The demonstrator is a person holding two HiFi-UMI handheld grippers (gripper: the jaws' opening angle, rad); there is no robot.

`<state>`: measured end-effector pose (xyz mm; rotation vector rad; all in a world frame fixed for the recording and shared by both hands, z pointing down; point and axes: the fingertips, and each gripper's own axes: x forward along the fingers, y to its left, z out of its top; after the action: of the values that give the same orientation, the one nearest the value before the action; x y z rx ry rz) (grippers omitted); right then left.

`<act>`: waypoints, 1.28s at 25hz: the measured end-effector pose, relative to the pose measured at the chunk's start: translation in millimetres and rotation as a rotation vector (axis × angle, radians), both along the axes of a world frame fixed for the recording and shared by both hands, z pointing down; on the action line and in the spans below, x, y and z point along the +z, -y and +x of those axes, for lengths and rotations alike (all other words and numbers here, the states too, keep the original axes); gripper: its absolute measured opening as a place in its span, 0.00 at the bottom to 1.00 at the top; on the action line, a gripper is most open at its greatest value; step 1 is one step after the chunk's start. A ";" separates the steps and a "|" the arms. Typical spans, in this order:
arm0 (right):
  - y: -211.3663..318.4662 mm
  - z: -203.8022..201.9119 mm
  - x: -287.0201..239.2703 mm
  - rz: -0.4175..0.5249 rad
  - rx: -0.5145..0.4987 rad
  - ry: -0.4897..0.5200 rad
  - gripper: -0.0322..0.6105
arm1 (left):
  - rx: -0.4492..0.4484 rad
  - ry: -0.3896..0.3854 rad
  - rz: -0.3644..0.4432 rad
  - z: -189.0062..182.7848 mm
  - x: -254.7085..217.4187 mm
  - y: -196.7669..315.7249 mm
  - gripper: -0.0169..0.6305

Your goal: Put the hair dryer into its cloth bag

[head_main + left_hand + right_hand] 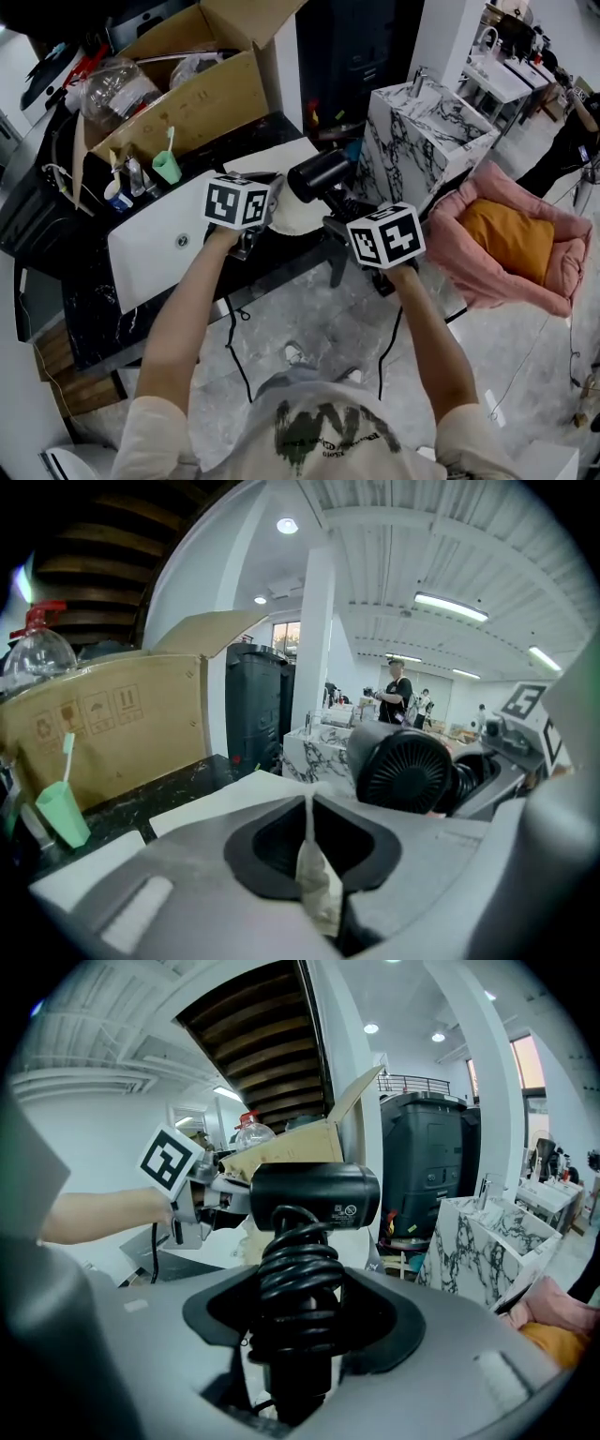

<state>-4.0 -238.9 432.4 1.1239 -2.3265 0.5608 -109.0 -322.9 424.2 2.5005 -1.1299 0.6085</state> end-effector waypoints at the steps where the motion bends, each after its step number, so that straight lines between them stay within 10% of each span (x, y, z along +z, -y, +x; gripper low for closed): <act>1: -1.8 0.9 -0.1 0.000 -0.002 -0.001 0.46 | -0.013 -0.017 0.003 1.4 -4.5 2.2 0.07; 32: -53.7 23.6 32.8 -0.065 -0.089 -0.019 0.46 | -0.157 -0.058 0.071 34.2 -51.1 27.7 0.07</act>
<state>19.6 -185.2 465.1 0.9865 -2.3120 0.5857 -74.8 -350.6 373.1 2.4404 -1.3317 0.4575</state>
